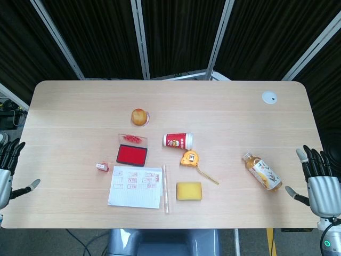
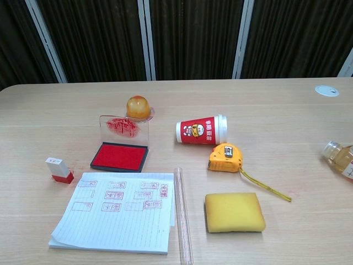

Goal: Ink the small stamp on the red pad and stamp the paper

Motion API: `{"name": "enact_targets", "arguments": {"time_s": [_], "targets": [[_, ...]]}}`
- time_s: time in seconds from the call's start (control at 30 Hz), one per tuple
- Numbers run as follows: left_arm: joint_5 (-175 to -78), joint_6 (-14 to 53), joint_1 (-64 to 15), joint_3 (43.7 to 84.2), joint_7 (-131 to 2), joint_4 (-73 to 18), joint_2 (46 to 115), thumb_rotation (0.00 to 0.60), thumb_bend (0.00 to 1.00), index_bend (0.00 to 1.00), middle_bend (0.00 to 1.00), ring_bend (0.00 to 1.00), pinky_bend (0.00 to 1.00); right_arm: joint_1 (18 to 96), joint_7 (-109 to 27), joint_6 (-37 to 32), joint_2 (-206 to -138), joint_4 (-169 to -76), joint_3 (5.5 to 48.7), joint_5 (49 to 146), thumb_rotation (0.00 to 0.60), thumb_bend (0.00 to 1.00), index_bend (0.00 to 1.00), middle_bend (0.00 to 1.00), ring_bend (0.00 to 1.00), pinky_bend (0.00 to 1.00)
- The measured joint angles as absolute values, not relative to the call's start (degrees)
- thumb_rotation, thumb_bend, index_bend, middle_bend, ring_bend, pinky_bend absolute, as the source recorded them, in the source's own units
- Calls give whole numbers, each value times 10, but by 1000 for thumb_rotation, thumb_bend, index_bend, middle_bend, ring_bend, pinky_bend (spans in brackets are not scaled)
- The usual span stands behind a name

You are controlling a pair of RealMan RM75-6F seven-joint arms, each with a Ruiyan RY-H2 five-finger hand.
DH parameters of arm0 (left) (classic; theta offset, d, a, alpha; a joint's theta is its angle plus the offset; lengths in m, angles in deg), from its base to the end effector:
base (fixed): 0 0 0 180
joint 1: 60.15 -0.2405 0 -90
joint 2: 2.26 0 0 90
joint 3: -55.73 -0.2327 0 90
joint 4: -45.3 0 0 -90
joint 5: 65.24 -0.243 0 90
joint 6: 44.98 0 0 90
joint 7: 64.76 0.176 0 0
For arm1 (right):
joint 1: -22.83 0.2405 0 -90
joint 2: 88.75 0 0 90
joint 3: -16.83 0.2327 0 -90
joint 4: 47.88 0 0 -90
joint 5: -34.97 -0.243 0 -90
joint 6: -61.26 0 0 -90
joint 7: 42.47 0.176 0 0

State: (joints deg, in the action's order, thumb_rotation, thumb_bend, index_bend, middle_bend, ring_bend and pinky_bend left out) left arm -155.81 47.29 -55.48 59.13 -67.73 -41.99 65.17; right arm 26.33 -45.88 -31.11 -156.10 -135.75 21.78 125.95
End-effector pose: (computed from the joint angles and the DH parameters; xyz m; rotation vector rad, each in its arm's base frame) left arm -0.2935 0.2141 0.1257 -1.3651 -0.7896 -1.0470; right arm -0.2921 -0.2137 0.1296 1.3684 -0.7013 0.9709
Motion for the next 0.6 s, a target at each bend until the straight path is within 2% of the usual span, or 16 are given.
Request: {"name": "enact_targets", "arguments": {"time_s": [0.23,0.27,0.3,0.37,0.43,0.47,0.6], "targets": [[-1553,465,-554,590,-674,-416,653,600,0,0,0,0,0,265,-461,-307,-1562,-1357,217,1259,600,0,0,0,0,0],[-1552,463,-554,590,-674,-416,653,600,0,0,0,44,29,265,-462,-307,-1563,-1356,217,1259,600,0,0,0,0,0],[-1552,461,-553,590,-673,-414,654,600,0,0,0,115,82,265,-462,-305,-1563,-1356,216,1259,600,0,0,0,0,0],[-1554,458,-549,590,-671,-412,657,600,0,0,0,402,345,265,-461,-304,-1563,-1356,216,1257,600,0,0,0,0,0],[-1556,449,-543,590,-665,-411,659,600,0,0,0,569,532,265,-460,-304,-1562,-1359,216,1257,600,0,0,0,0,0],[-1556,442,-540,590,-663,-412,660,600,0,0,0,640,608,265,-461,-305,-1562,-1360,217,1257,600,0,0,0,0,0],[-1549,392,-513,594,-651,-424,663,600,0,17,24,765,774,266,-466,-304,-1563,-1360,218,1255,600,0,0,0,0,0]]}}
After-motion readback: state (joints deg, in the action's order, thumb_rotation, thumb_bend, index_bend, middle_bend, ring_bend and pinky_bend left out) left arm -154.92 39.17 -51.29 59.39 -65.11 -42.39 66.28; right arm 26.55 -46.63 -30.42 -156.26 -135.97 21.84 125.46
